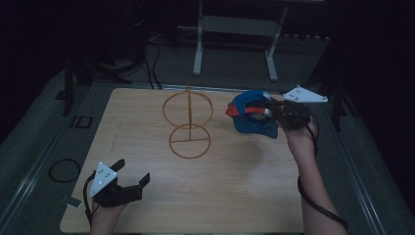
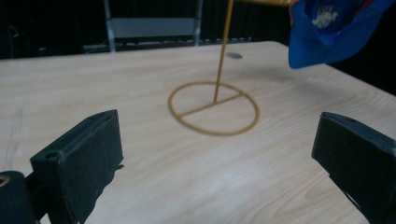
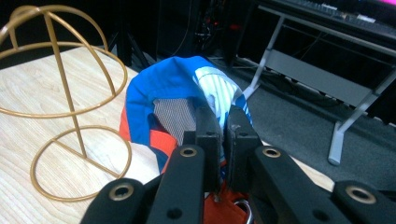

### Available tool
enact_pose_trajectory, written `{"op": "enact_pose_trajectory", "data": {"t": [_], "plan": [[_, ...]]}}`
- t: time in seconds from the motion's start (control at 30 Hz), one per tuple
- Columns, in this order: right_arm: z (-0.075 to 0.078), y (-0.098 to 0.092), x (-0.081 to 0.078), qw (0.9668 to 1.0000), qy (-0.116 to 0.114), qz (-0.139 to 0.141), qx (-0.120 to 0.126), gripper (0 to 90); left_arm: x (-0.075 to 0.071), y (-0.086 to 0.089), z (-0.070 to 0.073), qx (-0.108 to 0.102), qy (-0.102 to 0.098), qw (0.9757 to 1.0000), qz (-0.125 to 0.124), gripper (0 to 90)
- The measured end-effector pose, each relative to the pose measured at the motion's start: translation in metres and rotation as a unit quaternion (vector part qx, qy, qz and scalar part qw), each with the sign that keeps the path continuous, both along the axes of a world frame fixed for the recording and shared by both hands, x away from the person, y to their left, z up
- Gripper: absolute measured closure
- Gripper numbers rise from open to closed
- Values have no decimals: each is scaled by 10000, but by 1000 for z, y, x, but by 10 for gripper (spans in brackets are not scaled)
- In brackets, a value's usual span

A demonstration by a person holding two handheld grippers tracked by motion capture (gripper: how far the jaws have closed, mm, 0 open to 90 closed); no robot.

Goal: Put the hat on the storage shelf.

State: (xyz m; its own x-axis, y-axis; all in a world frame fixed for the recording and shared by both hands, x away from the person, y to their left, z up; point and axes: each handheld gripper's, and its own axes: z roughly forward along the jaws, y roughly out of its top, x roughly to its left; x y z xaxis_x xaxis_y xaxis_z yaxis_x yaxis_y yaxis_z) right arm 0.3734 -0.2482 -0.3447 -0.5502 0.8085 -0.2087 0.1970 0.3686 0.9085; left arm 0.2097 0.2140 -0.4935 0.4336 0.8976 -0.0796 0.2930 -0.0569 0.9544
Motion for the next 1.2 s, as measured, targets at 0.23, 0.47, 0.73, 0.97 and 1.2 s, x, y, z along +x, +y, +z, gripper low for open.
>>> {"op": "enact_pose_trajectory", "data": {"t": [0.23,0.47,0.73,0.97,1.2], "plan": [[11,-2,-12,9999,-130,42,95,861,14,-15,55,130,-361,9988,-289,24],[16,5,-27,9994,-263,226,92,861,31,-48,98,302,-599,9942,-842,56],[16,8,-36,9990,-306,304,88,861,59,-92,123,509,-619,9872,-1380,71],[14,8,-43,9987,-346,373,34,860,84,-131,135,774,-501,9800,-1761,94],[14,8,-46,9983,-319,489,74,860,105,-163,147,879,-512,9748,-1984,147]]}}
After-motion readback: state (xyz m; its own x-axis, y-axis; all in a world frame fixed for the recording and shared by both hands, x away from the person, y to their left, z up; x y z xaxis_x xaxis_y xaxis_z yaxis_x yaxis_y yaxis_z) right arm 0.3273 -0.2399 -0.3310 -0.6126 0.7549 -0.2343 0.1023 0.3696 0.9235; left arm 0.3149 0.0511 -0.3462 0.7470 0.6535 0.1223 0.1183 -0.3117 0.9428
